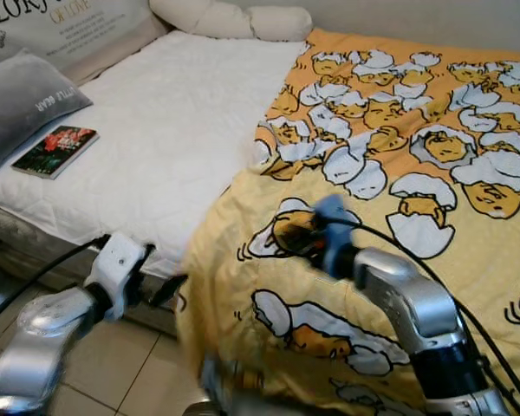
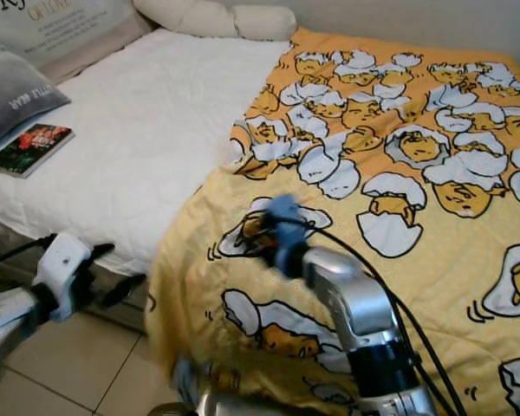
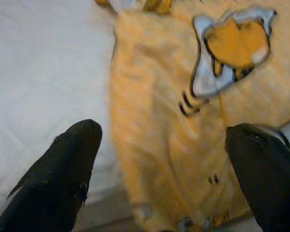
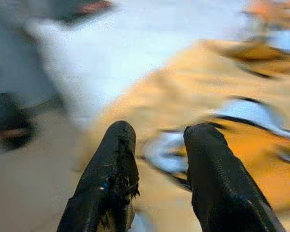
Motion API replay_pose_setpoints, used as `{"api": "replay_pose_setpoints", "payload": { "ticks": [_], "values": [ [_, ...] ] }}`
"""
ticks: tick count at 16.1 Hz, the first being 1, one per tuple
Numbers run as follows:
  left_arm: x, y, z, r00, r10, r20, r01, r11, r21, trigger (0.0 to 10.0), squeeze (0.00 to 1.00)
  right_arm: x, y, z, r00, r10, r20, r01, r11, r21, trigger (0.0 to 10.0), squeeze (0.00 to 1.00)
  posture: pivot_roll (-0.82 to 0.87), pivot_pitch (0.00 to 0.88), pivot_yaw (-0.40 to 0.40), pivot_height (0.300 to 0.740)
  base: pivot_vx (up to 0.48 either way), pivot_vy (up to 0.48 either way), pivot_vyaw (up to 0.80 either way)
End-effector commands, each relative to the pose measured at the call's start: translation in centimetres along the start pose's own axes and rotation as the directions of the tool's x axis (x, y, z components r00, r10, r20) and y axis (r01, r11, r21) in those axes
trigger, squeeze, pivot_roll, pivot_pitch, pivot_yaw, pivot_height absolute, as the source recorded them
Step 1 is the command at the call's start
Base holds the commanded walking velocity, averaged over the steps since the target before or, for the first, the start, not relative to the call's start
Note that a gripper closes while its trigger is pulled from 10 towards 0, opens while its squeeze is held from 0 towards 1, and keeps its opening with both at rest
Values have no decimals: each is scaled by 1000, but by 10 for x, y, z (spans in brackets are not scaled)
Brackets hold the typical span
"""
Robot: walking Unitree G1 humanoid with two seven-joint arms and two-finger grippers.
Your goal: Clean up the room
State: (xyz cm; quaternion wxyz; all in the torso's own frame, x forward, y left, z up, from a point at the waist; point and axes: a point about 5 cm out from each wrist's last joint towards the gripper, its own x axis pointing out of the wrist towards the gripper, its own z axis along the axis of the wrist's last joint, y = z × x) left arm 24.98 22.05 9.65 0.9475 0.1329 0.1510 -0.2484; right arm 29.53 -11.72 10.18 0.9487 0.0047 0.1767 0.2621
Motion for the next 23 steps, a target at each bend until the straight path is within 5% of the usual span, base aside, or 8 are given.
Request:
{"api": "replay_pose_setpoints", "payload": {
  "ticks": [1, 4, 8, 15, 23],
  "values": [
    [9, 0, 5, 993, 111, 43, -111, 994, -8, 10000, 0, -6, -22, -16, 972, -234, -2, 234, 971, 47, 10000, 0, 142, 0, 55, 740, 0, 0, 0],
    [22, -14, 10, 980, 180, 89, -175, 982, -68, 10000, 0, -20, -35, -44, 916, -400, -29, 401, 912, 83, 10000, 0, 130, 0, 55, 740, 0, 99, 0],
    [27, -24, 9, 969, 226, 101, -216, 971, -101, 10000, 0, -32, -40, -52, 860, -510, 24, 503, 854, 130, 10000, 0, 121, 0, 54, 740, 0, 371, 0],
    [27, -25, 8, 966, 240, 98, -233, 970, -75, 10000, 0, -30, -40, -53, 844, -535, 39, 526, 840, 132, 10000, 0, 126, 0, 47, 740, 0, 394, 0],
    [30, -17, 13, 957, 271, 105, -265, 962, -70, 10000, 0, -29, -43, -50, 828, -558, 47, 548, 825, 136, 10000, 0, 122, 0, 51, 740, 0, 395, -800]
  ]
}}
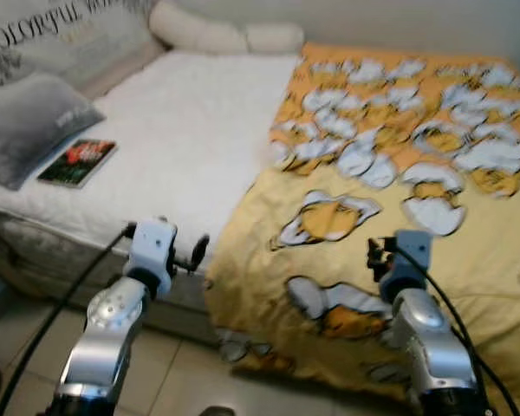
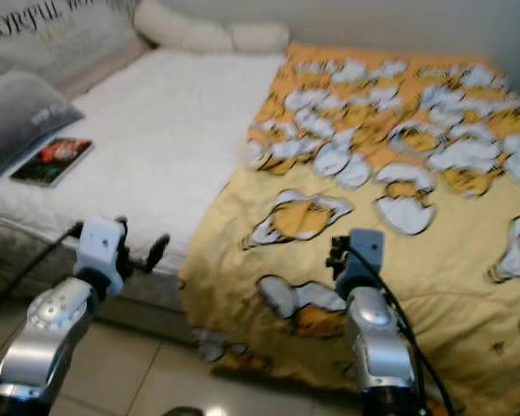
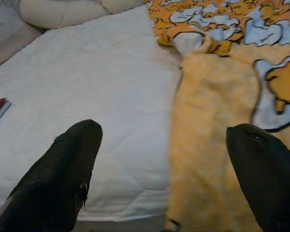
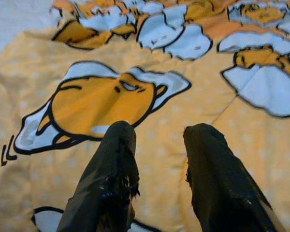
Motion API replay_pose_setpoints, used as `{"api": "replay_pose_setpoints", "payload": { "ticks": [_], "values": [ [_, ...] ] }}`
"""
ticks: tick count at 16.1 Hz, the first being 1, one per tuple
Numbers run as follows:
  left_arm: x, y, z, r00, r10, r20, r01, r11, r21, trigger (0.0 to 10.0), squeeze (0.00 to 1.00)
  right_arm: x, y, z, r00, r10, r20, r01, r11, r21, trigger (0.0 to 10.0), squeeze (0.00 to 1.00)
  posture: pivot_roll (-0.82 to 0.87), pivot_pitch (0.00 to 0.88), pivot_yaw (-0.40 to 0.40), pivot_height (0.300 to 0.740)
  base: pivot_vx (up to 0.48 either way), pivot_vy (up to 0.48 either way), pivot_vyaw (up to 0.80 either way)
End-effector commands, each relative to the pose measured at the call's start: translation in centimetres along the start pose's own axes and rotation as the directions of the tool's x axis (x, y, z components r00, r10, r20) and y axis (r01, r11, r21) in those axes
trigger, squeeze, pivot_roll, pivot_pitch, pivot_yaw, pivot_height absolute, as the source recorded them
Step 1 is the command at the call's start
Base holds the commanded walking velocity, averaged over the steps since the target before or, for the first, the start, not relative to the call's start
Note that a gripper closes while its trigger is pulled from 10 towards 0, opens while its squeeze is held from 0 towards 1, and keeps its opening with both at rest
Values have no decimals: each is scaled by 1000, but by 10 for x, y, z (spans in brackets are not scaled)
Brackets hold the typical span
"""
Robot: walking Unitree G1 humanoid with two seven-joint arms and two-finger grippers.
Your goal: Clean up the room
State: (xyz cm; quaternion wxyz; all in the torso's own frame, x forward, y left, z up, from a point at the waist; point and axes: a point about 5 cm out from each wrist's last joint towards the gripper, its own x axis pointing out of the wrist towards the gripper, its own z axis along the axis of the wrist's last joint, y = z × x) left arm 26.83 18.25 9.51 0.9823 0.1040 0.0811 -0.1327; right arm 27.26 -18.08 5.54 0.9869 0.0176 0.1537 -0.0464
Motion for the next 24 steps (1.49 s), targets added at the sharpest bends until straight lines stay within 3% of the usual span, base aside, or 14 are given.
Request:
{"api": "replay_pose_setpoints", "payload": {
  "ticks": [1, 12, 18, 19, 20, 24],
  "values": [
    [-1, 7, -1, 999, 34, -7, -34, 999, 9, 10000, 0, 2, 8, 6, 1000, 18, 19, -19, 1000, 3, 10000, 0, 118, 0, 53, 740, 0, 394, -800],
    [-1, 11, -2, 997, 72, 4, -72, 997, 7, 10000, 0, 1, 8, 9, 999, 13, 33, -13, 1000, 7, 10000, 0, 115, 0, 49, 740, 0, 396, -800],
    [-6, 5, -3, 995, 98, 20, -97, 995, -35, 10000, 0, 4, 20, 15, 993, 107, 52, -105, 994, -42, 10000, 8, 131, 0, 32, 740, 0, 176, 0],
    [-6, 3, -2, 995, 94, 25, -93, 995, -46, 10000, 0, 4, 22, 16, 990, 131, 53, -128, 990, -61, 10000, 1000, 134, 0, 30, 740, 0, 0, 0],
    [-6, 1, -1, 996, 89, 31, -88, 995, -47, 10000, 0, 3, 33, 18, 975, 213, 61, -208, 975, -81, 10000, 1000, 139, 0, 27, 740, 0, 0, 800],
    [-6, 0, 0, 994, 104, 34, -102, 992, -68, 10000, 0, 3, 45, 20, 947, 317, 55, -310, 944, -108, 10000, 1000, 148, 0, 22, 740, 0, 0, 800]
  ]
}}
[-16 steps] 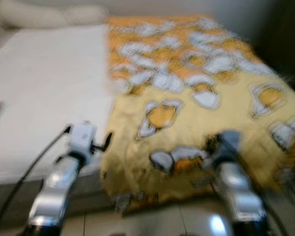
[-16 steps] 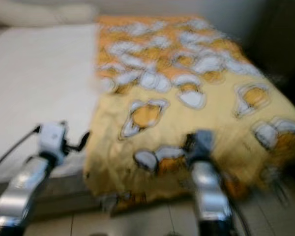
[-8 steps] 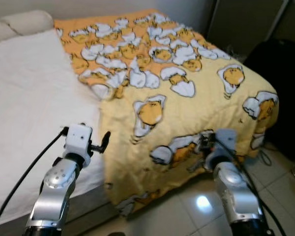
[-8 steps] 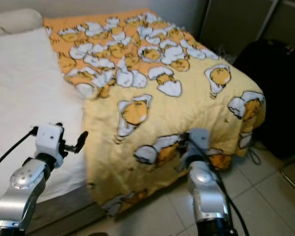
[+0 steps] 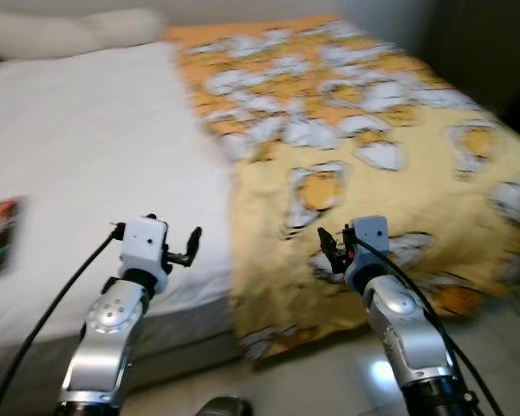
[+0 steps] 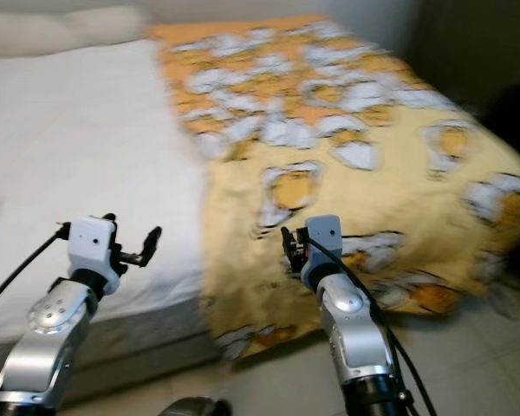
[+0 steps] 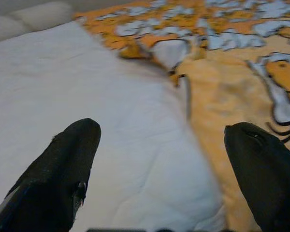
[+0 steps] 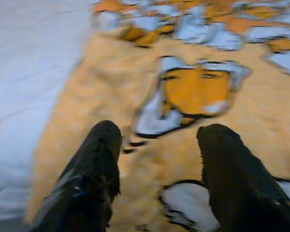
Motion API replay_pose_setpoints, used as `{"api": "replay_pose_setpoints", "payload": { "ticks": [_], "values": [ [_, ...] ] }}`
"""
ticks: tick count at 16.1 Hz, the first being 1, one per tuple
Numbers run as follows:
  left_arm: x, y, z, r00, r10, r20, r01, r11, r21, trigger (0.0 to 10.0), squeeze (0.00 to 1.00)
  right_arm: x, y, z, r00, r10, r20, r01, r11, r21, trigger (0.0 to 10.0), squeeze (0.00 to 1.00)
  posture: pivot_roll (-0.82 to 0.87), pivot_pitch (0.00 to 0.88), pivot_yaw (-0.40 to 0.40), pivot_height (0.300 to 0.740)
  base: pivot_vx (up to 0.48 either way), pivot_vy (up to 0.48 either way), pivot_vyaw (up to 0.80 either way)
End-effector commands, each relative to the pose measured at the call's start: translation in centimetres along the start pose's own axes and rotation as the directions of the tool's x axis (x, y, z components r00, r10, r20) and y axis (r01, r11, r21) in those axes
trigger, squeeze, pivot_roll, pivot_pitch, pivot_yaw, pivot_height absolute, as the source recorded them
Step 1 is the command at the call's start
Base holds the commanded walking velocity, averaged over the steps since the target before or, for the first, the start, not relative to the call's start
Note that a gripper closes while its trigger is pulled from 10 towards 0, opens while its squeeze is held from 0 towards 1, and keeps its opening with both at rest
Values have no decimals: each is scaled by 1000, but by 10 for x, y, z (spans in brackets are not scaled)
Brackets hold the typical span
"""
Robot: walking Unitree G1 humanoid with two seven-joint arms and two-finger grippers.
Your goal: Clean up the room
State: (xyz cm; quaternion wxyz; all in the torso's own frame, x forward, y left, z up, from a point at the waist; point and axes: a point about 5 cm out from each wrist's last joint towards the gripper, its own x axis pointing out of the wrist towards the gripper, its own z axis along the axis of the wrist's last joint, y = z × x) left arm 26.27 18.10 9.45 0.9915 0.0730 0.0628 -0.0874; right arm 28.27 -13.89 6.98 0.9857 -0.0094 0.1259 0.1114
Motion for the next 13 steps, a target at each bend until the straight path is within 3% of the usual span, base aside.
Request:
{"api": "replay_pose_setpoints", "payload": {
  "ticks": [1, 10, 13],
  "values": [
    [-1, 3, 2, 1000, 14, 1, -14, 1000, -2, 10000, 0, 2, 2, 5, 1000, 20, 20, -20, 1000, -3, 10000, 1000, 148, 0, 22, 740, 0, 0, 800],
    [-5, 5, 1, 1000, 24, -8, -24, 1000, 3, 10000, 0, 7, 10, 1, 995, 94, -13, -94, 995, -29, 10000, 1000, 159, 0, 19, 740, 257, 0, 690],
    [-6, 6, 2, 1000, 29, -8, -29, 1000, 6, 10000, 0, 10, 6, 1, 999, 43, -23, -44, 998, -51, 10000, 1000, 166, 0, 16, 740, 260, 0, 342]
  ]
}}
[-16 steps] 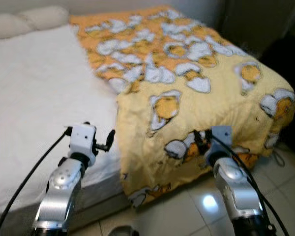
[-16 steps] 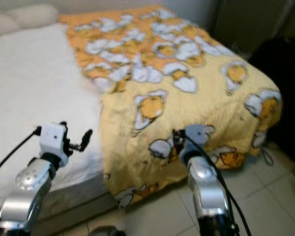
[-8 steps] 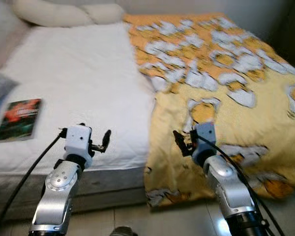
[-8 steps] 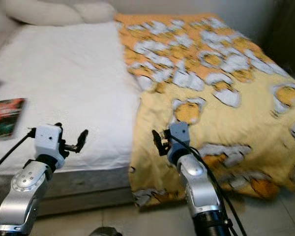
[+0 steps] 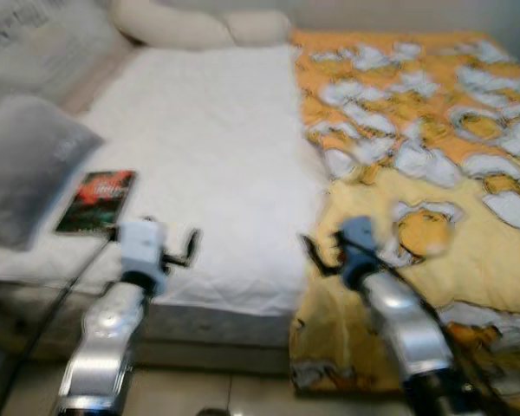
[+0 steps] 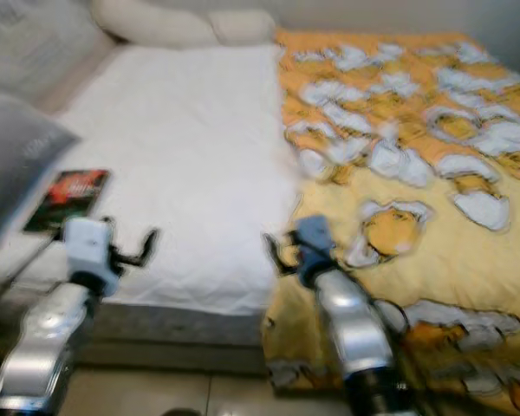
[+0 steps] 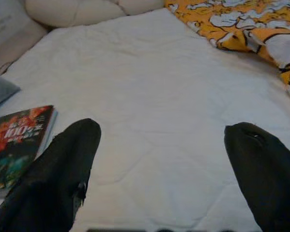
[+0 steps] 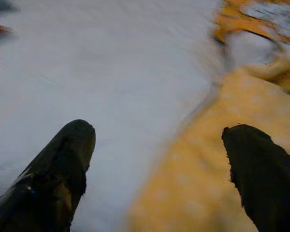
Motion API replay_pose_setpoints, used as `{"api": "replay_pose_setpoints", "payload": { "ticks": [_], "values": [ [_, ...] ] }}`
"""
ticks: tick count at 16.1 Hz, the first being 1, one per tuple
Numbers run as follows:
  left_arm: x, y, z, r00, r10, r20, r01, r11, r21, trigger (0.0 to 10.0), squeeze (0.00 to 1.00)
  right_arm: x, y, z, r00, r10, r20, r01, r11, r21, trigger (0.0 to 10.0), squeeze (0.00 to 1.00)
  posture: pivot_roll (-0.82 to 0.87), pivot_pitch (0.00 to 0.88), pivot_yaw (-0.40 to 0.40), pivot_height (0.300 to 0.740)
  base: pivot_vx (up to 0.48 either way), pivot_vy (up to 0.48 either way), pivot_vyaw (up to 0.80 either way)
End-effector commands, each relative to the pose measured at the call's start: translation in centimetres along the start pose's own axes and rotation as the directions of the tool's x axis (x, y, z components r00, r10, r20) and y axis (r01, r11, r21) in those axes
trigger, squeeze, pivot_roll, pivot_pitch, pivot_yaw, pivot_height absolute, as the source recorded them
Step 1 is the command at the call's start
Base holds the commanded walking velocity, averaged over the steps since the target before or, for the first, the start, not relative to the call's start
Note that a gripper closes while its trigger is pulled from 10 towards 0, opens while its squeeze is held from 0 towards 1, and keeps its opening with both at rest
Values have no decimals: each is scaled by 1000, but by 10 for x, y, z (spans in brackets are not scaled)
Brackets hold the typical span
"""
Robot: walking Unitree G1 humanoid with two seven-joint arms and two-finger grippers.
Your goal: Clean up the room
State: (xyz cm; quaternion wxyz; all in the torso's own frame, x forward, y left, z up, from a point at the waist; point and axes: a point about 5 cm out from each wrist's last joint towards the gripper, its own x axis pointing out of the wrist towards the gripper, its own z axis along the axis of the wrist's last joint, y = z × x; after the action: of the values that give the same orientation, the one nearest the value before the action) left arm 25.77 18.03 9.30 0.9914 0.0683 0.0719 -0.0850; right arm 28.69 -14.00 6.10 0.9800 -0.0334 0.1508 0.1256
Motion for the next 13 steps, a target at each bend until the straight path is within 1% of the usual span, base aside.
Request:
{"api": "replay_pose_setpoints", "payload": {
  "ticks": [1, 2, 3, 4, 5, 6, 8, 9, 10, 12, 13],
  "values": [
    [-1, 8, 4, 1000, 25, 9, -26, 1000, 16, 10000, 0, 4, 6, 9, 1000, 10, 28, -10, 1000, -9, 10000, 1000, 165, 0, 17, 740, 259, 0, 0],
    [-1, 7, 3, 1000, 16, -3, -16, 1000, 24, 10000, 0, 5, 3, 7, 1000, -18, 10, 18, 1000, -16, 10000, 1000, 165, 0, 17, 740, 0, 0, 0],
    [-2, 4, 2, 1000, -25, -12, 25, 999, 36, 10000, 0, 6, -2, 2, 998, -54, -31, 53, 998, -41, 10000, 1000, 165, 0, 17, 740, 0, 0, 0],
    [-2, 2, 1, 998, -55, -27, 56, 997, 60, 10000, 0, 7, -4, -1, 996, -69, -59, 67, 997, -45, 10000, 1000, 162, 0, 20, 740, 0, 0, 0],
    [-2, 0, 1, 994, -104, -42, 107, 990, 90, 10000, 0, 10, -4, -6, 993, -67, -98, 62, 997, -54, 10000, 1000, 163, 0, 23, 740, 0, 0, 0],
    [-2, -2, 2, 986, -159, -56, 164, 981, 108, 10000, 0, 14, -5, -11, 987, -80, -143, 69, 994, -80, 10000, 1000, 164, 0, 24, 740, 0, 0, 0],
    [-3, -5, 3, 966, -247, -77, 255, 959, 124, 10000, 0, 23, -8, -18, 968, -132, -215, 109, 987, -116, 10000, 1000, 171, 0, 28, 740, 0, 0, 0],
    [-5, -8, 3, 935, -339, -101, 350, 927, 134, 10000, 0, 30, -14, -22, 946, -187, -266, 149, 976, -158, 10000, 0, 175, 0, 28, 740, 0, 0, 0],
    [-6, -9, 2, 922, -369, -117, 383, 913, 140, 10000, 0, 32, -16, -23, 936, -205, -286, 165, 974, -157, 10000, 0, 177, 0, 28, 740, 0, 0, 0],
    [-8, -11, 1, 876, -454, -166, 478, 863, 163, 10000, 0, 36, -25, -30, 905, -247, -346, 204, 967, -154, 10000, 0, 187, 0, 24, 740, 0, 0, 0],
    [-8, -12, 2, 867, -468, -171, 494, 853, 170, 10000, 0, 35, -28, -33, 896, -252, -365, 211, 966, -148, 10000, 0, 195, 0, 23, 740, 0, 0, 0]
  ]
}}
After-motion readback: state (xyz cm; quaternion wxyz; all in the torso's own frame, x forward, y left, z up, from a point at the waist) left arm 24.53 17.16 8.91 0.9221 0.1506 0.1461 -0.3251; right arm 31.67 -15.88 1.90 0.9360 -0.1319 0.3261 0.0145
